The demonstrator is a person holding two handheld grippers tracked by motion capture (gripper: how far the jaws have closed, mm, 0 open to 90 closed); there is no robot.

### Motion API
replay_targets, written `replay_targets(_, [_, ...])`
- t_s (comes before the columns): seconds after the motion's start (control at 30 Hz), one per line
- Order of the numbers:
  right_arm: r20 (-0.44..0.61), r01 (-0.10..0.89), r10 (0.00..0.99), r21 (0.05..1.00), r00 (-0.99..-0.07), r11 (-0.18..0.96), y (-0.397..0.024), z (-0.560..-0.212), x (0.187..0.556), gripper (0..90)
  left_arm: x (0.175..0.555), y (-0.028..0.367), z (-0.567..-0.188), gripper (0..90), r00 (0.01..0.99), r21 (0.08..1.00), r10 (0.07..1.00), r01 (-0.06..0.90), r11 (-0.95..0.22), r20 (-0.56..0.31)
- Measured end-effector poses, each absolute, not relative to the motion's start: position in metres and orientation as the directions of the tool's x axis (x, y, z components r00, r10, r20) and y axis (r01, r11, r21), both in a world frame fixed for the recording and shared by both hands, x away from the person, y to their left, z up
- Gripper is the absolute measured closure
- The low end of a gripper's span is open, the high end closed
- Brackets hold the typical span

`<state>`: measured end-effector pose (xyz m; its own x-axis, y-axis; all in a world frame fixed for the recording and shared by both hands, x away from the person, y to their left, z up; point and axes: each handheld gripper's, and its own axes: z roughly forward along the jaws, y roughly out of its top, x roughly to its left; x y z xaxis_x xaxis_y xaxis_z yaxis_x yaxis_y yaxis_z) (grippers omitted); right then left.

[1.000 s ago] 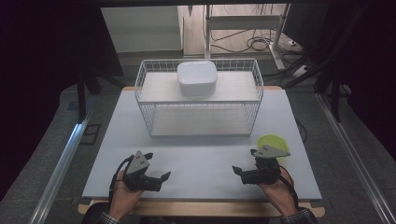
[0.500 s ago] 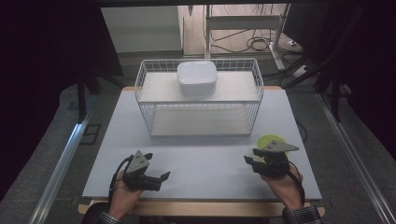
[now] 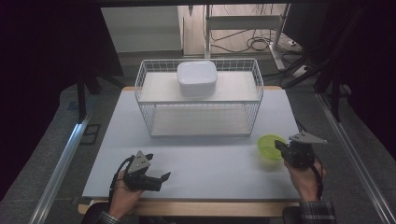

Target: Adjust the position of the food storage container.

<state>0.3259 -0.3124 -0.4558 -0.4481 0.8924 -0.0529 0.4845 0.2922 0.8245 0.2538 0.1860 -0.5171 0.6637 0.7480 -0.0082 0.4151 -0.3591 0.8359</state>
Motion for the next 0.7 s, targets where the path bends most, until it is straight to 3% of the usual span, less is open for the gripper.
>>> replay_targets(0.37, [-0.030, 0.541, 0.941, 0.812, -0.336, 0.219, -0.350, -0.466, 0.340, 89.6, 0.254, 0.185, -0.518, 5.5, 0.665, 0.832, 0.746, 0.420, -0.363, -0.010])
replay_targets(0.7, [-0.012, 0.580, 0.943, 0.786, -0.331, 0.214, -0.355, -0.477, 0.348, 89.5, 0.254, 0.183, -0.519, 5.5, 0.668, 0.827, 0.744, 0.421, -0.373, -0.005])
